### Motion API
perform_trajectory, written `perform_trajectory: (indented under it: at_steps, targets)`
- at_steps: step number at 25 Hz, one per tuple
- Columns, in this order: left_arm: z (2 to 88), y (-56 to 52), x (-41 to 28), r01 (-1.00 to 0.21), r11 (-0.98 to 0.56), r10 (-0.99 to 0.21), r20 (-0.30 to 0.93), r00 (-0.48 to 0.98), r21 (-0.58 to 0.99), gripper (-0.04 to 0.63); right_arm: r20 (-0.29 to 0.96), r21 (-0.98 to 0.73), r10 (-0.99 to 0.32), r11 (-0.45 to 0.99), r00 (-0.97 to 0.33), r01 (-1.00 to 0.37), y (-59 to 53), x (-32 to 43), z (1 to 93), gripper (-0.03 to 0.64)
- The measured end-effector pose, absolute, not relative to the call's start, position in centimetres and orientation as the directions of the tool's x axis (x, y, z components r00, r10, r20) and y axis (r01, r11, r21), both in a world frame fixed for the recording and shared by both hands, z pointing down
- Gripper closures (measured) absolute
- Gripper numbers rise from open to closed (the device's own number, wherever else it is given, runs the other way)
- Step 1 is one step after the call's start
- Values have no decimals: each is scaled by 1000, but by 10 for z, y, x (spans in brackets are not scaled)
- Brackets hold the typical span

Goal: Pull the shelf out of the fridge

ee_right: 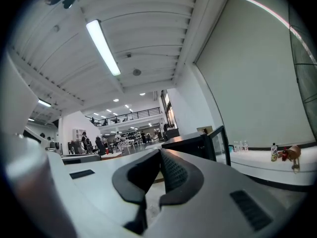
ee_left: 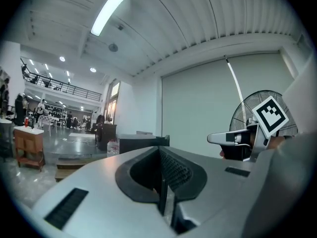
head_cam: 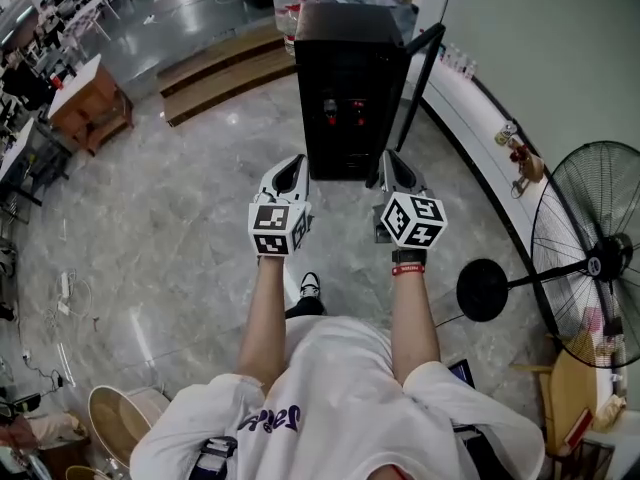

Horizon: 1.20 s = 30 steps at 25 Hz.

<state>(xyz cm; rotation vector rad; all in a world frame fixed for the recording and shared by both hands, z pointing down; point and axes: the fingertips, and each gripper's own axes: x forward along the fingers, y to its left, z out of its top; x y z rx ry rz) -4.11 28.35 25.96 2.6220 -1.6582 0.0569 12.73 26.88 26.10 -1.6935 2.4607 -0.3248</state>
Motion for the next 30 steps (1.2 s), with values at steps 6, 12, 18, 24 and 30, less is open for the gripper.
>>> perform_trajectory:
  at_steps: [6, 12, 18, 24, 30]
  targets:
    - [245, 207, -66, -894, -447, -894, 36, 447, 16, 578, 29, -237, -934, 339, -355, -910, 195, 94, 253, 600]
    - [242, 153, -86, -876, -482, -875, 36, 482, 12, 578, 36, -241, -944, 311, -329, -919, 143, 73, 251, 600]
    - [254, 101, -111, -858, -513, -856, 57, 513, 10, 578, 101, -233, -946, 277, -307, -932, 92, 41, 271, 600]
    - [271, 70, -118, -840, -543, -837, 86, 541, 7, 578, 189, -241, -940, 235, -283, -942, 64, 28, 297, 600]
    - [306, 48, -110, -837, -547, -831, 109, 545, 12, 578, 238, -264, -933, 205, -270, -942, 48, 44, 331, 601]
